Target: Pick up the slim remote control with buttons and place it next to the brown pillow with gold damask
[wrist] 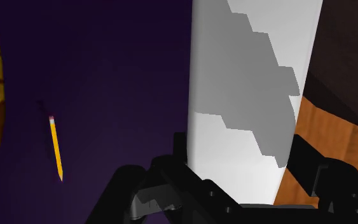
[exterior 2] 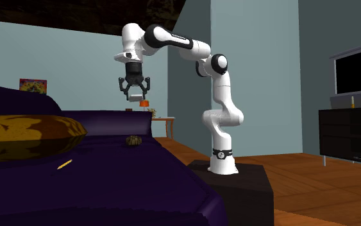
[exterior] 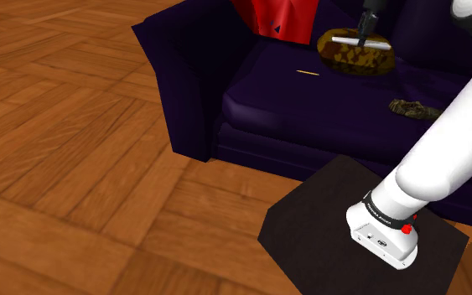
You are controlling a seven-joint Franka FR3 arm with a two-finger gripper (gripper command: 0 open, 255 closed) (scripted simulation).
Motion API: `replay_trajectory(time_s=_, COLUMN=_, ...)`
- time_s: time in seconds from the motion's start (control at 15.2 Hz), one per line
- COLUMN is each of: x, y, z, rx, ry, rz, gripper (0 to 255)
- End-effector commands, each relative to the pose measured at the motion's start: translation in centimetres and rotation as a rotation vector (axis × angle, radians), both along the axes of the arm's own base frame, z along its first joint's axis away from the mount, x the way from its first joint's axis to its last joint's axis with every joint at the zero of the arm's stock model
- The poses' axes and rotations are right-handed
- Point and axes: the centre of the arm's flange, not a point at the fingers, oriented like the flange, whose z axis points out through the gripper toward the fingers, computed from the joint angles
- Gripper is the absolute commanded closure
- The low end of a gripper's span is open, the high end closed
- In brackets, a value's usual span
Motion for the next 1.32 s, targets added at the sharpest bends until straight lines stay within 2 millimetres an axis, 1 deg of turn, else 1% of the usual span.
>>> replay_trajectory(time_s=0.0, x=-0.8, y=-2.6, z=0.3, rx=0.0, ry=0.0, rz=0.002, gripper=255)
replay_trajectory(time_s=0.99, x=-6.1, y=-21.7, z=0.4, rx=0.0, ry=0.0, rz=0.002, gripper=255)
replay_trajectory(time_s=1.06, x=-6.5, y=-23.4, z=0.4, rx=0.0, ry=0.0, rz=0.002, gripper=255)
replay_trajectory(time_s=1.25, x=-6.5, y=-23.4, z=-1.2, rx=0.0, ry=0.0, rz=0.002, gripper=255)
